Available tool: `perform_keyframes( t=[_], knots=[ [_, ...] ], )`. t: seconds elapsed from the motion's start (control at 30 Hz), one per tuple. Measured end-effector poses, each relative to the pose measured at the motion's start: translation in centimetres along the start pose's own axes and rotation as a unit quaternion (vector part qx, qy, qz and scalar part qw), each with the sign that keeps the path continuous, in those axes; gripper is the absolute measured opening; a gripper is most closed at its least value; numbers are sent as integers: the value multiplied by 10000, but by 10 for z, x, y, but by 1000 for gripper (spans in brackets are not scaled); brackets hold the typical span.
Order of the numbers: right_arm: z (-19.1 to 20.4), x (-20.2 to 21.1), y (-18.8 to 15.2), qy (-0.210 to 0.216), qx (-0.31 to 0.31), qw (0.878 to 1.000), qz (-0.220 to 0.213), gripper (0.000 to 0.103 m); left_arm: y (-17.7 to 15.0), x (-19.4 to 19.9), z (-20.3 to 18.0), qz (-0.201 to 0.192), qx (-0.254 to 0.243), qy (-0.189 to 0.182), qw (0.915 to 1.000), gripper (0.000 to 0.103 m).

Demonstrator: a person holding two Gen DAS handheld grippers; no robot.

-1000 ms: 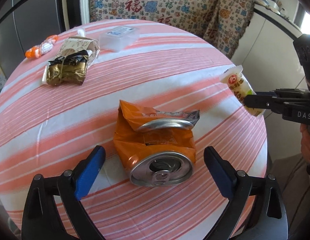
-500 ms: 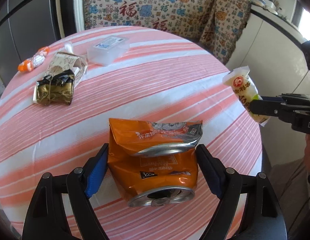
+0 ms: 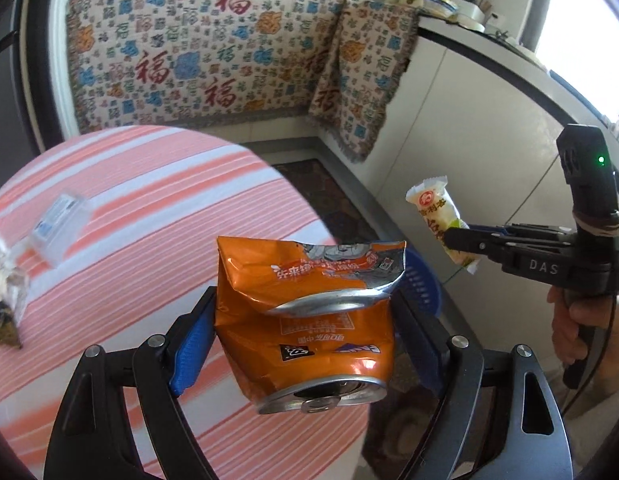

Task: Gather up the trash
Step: 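Carry the orange can and snack stick over the blue wastebasket with both grippers, then open both grippers to drop the can and snack stick into the wastebasket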

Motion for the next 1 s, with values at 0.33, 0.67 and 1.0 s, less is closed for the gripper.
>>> perform_keyframes(
  t=[0.33, 0.67, 1.0],
  knots=[
    [-145, -15, 1, -473, -1260, 9908, 101, 18, 53, -93, -106, 409, -521, -525, 9964, 85],
    [-236, -63, -11, -319, -1975, 9793, 290, 18, 69, -173, -157, 704, -692, -598, 9933, 85],
    [-284, -90, -28, 41, -2490, 9676, 423, 19, 72, -215, -176, 880, -780, -615, 9911, 86]
  ],
)
Point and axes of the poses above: each gripper's, at about its wrist camera, not at the fingertips, and x roughly against the way its jaws point, z to its left, y to its top, the point moved 4 cm from there along -x, roughly the way its jaws point, and after that the axes turned 11 degrees about z, right-handed, at the moved point
